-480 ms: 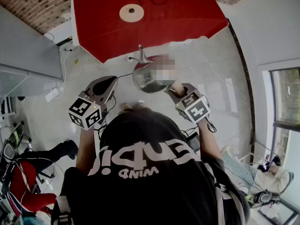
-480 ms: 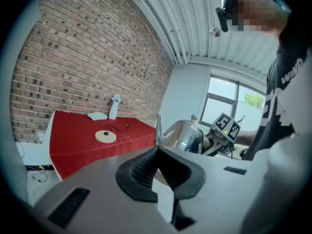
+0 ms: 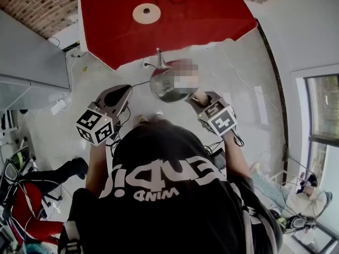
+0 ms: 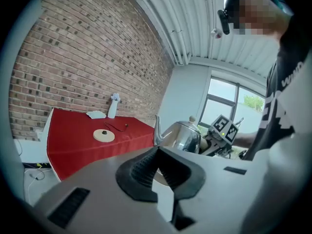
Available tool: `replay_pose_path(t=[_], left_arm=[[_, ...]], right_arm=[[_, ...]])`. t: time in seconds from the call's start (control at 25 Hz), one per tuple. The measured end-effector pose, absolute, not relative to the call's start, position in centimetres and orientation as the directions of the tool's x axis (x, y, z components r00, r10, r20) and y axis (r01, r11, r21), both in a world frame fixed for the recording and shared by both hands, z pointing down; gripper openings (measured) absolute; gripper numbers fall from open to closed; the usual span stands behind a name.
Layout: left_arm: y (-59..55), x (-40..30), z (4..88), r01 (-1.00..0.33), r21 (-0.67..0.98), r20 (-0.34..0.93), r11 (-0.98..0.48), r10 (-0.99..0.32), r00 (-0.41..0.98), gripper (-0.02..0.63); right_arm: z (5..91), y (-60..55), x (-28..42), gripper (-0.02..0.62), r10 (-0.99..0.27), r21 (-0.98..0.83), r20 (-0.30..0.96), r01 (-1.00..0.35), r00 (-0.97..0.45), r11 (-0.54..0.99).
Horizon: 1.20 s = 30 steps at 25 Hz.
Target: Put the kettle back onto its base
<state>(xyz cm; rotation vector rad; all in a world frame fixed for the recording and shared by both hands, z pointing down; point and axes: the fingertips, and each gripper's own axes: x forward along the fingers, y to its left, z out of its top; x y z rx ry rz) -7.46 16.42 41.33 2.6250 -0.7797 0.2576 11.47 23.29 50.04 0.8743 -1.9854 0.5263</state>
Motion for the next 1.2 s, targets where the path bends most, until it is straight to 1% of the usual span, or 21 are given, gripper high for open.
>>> replay_pose_path(t=[0.28,0.88,1.2], left_arm=[[16.2,-6.6,41.1,-0.555,0.309,0.282,-0.772,-0.483,0.829,0.009],[16.4,-3.7,41.5,-0.578,0.285,0.301,-0.764,-0.502,0.811,0.009],[14.3,-2.1,42.3,-0.585,0.289,0.325,-0.758,-0.498,0.804,0.009]], right_arm=[[49.3,22.5,12.1,0.071,-0.386,-0.015,0.844,-0.736,-0.372,0.677],[49.8,21.3,14.8,0.071,-0.354,-0.011,0.846,-0.677,-0.398,0.736],[50.5,18.7,17.1,0.071,-0.349,-0.022,0.849,-0.687,-0.396,0.726]])
